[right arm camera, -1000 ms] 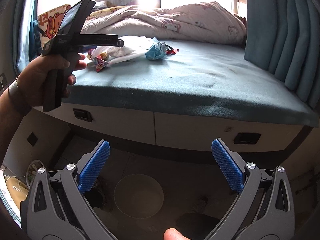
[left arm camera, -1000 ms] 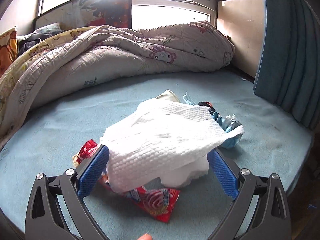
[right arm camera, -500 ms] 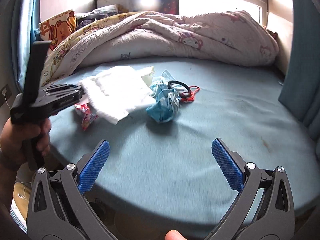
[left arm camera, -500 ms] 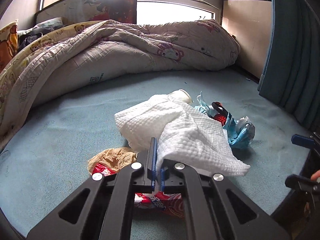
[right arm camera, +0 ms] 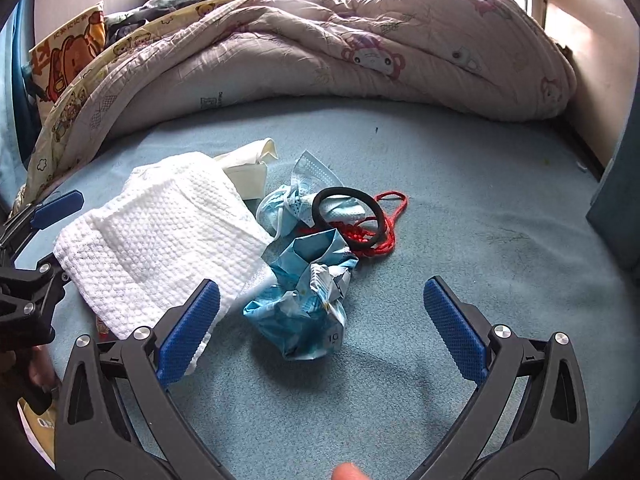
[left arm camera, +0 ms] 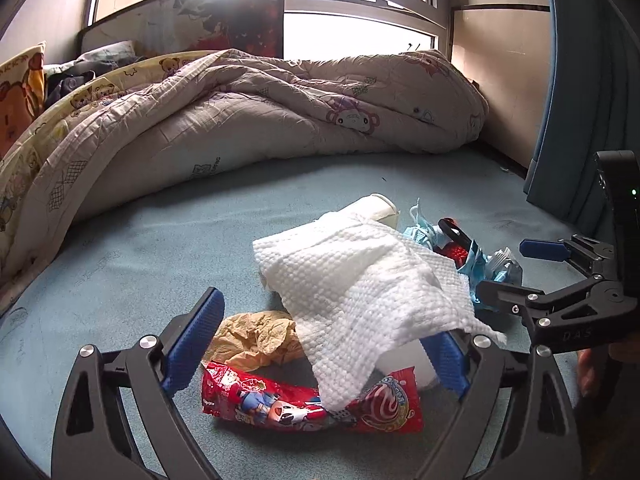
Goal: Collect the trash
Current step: 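Close the left tool on the white wipe while the right tool grasps the blue mask, then carry the wipe and mask down to the white bin and release both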
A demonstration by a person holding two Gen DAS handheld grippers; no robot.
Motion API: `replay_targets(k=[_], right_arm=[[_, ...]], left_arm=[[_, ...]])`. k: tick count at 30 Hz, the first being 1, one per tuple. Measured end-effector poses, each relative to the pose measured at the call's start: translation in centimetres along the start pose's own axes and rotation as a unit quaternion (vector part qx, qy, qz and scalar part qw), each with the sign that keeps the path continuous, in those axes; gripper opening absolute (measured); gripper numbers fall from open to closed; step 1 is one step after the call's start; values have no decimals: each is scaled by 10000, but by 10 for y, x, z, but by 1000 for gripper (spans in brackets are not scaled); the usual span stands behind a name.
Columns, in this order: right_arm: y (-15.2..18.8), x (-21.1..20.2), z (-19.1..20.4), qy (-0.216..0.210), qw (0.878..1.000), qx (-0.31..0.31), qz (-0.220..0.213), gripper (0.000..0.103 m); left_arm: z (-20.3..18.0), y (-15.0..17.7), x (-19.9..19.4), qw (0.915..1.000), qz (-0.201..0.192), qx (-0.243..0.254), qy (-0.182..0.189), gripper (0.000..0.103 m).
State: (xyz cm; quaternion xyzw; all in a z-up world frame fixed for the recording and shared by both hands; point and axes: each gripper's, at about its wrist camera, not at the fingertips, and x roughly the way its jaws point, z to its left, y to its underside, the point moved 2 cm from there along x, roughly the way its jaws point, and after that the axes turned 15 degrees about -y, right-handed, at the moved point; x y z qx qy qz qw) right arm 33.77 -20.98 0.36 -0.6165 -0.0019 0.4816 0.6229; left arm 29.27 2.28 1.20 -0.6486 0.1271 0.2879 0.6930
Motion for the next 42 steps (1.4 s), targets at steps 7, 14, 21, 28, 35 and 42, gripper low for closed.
replay_targets(k=[7,14,21,28,35,42], right_arm=[[2,8,-3,-229,9994,-19,276,59],[7,-12,5,-331,9992,-201,-44,22],[0,-44,11,-379,9984,-312,-293,14],[2,-56,13,-389,9982,-286,-357,14],[19,-96,34,-473,9956,-591,-546,14],[95,-142,77,-876,9907,-916,-501,14]], left_arm=[[1,3,7,9997,237,94,-40,1],[18,5,-16,9998,-141,-59,140,0],[32,-8,-55,9978,-647,-133,103,0],[33,-41,-78,9952,-916,-242,258,0],[27,-21,-136,9915,-1221,-120,426,0],[22,68,-176,9925,-988,205,690,0]])
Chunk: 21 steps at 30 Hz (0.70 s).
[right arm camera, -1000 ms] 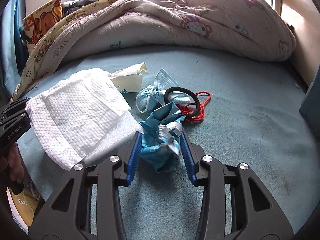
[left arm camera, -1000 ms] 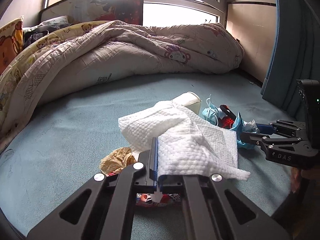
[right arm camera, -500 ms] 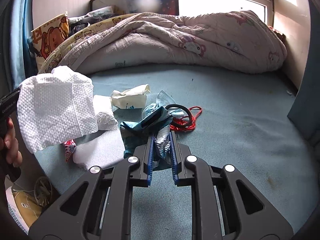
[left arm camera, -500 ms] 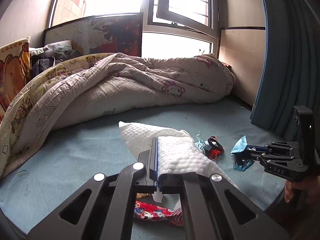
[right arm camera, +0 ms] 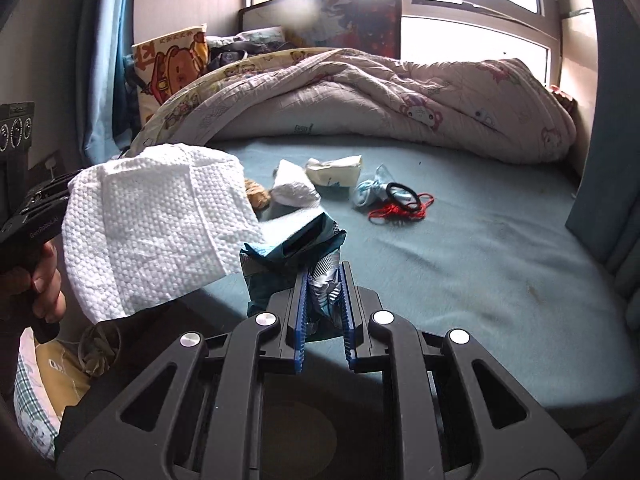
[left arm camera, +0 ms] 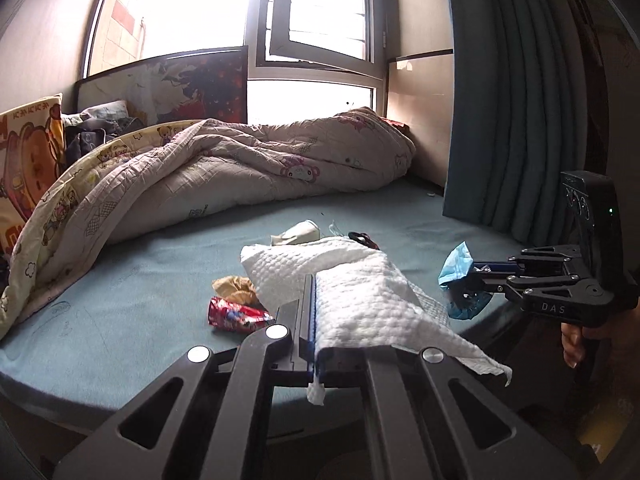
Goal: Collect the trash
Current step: 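Carry the wipe and mask down to the white bin and release both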
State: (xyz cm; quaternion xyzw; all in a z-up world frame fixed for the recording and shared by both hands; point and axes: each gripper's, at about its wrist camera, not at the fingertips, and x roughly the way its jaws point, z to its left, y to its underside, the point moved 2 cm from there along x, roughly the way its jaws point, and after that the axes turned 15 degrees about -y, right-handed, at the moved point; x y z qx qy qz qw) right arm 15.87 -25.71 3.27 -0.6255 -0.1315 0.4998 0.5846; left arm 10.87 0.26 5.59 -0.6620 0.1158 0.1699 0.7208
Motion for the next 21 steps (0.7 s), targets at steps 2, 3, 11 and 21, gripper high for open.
replay_targets(k=[2,3,11,21], right_arm=[[32,-5,23,-139,9998,-67,134,14],[49,-6,33,-188,9996,-84,200,14],[169,11,59,-214,9958,153,879,14],[243,59,26,140,9877,353,1516,14]], left_arm=[[-3,29,-18,10000,32,67,43,0],[-4,46,-26,9999,17,117,39,0],[-16,179,-26,9947,848,85,575,0],[-57,297,79,9745,2083,401,726,0]])
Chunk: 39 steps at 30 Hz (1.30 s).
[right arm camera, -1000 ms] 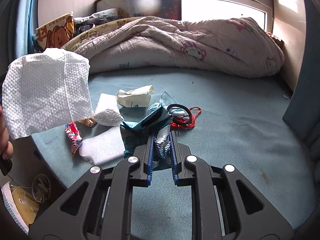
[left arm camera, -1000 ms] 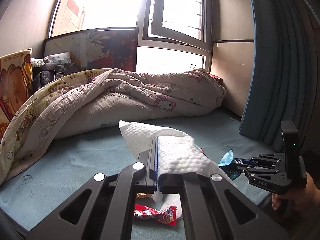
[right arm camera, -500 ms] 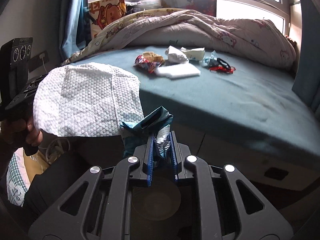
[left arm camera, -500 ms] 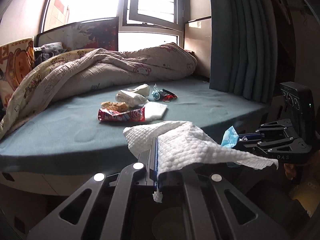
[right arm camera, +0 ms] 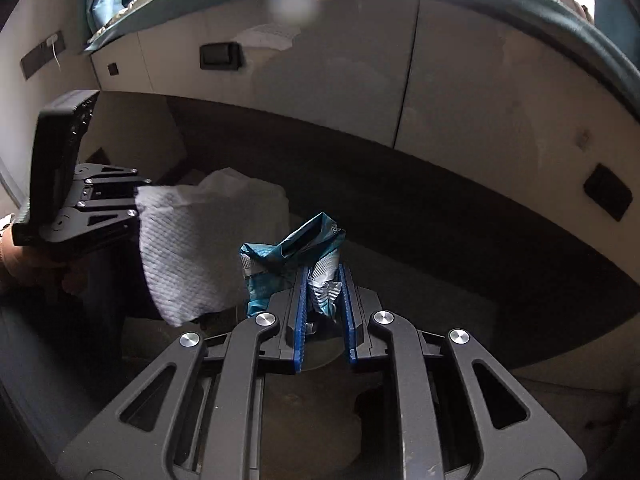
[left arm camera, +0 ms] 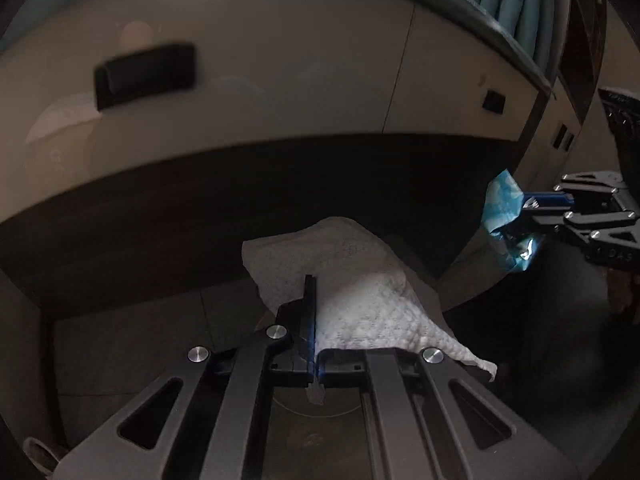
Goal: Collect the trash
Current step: 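Carry the wipe and mask down to the white bin and release both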
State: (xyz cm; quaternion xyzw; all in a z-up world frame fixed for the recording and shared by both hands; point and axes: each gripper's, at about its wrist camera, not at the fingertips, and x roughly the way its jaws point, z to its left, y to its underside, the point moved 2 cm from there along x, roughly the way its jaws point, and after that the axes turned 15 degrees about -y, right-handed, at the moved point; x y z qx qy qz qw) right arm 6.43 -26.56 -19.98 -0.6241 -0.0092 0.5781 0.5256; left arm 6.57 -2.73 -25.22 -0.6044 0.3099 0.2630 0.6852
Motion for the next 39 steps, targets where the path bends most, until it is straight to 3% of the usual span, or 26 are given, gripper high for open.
replay_targets(k=[3,7,8,11,12,19,20,21,27,29,32,36,37,38,39], right_arm=[[4,18,-9,-44,10000,53,51,14],[13,49,-26,-165,9994,250,170,14],[15,54,-30,-123,9992,279,250,14],[14,58,-39,-235,9986,408,230,14],[13,59,-41,-274,9982,485,223,14],[14,62,-45,-317,9969,627,357,14],[14,68,-44,-344,9965,646,404,14],[14,70,-42,-382,9961,655,461,14],[16,106,-34,-753,9908,566,971,14],[18,123,-31,-805,9885,504,1180,15],[21,145,-27,-828,9851,408,1450,15],[27,172,-26,-707,9815,228,1765,16],[29,178,-23,-669,9809,177,1817,19],[28,181,-22,-617,9806,126,1856,38],[27,182,-21,-559,9809,106,1861,72]], left_arm=[[-12,15,45,9979,523,373,-7,0],[-22,30,89,9932,750,888,-75,1],[-22,34,100,9918,878,924,-116,7],[-18,39,124,9896,1104,892,-228,40],[-17,40,128,9895,1137,869,-209,47],[-15,40,122,9881,1101,1035,-294,71],[-14,39,116,9886,1045,1033,-337,86],[-10,35,107,9894,949,1026,-395,92],[17,18,49,9952,584,718,-325,97],[36,18,37,9966,603,367,-436,97],[58,19,35,9957,776,-429,-248,97],[67,19,34,9956,719,-524,-298,97],[65,19,35,9957,735,-467,-313,97],[58,19,38,9961,728,-390,-323,97],[55,19,37,9965,702,-312,-316,97]])
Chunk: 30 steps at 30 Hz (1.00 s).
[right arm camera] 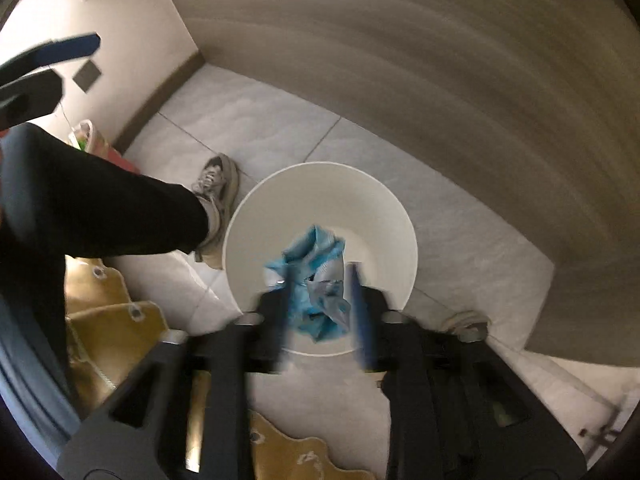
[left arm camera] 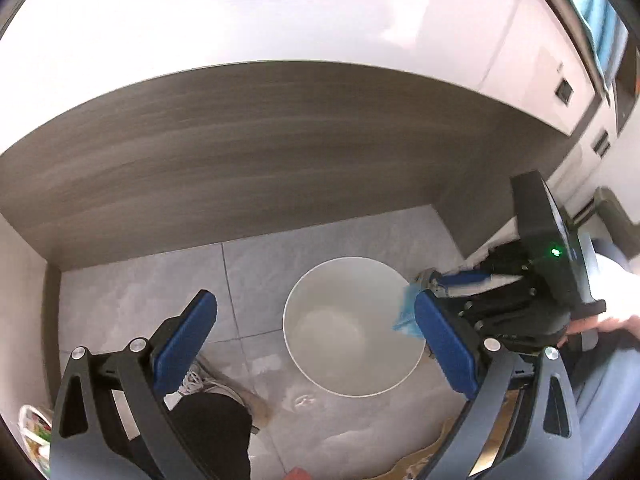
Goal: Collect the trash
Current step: 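Carry the wipe and mask down to the white bin and release both, then bring both tools back up to the mattress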
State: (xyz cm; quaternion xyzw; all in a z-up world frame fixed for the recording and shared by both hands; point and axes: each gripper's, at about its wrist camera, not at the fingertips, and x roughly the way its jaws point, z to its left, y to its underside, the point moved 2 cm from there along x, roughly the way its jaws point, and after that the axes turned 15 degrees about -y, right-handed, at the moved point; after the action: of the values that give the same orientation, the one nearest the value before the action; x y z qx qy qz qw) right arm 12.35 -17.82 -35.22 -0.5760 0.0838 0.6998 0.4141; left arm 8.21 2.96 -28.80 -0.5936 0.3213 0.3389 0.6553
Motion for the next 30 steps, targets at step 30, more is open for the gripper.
replay_targets(k=[30], right_arm=[[-1,-248,96,-303,9315,-1278,-3392,98]], left_arm=[[40,-184,-223,9736,-2078,-40,-943,97]])
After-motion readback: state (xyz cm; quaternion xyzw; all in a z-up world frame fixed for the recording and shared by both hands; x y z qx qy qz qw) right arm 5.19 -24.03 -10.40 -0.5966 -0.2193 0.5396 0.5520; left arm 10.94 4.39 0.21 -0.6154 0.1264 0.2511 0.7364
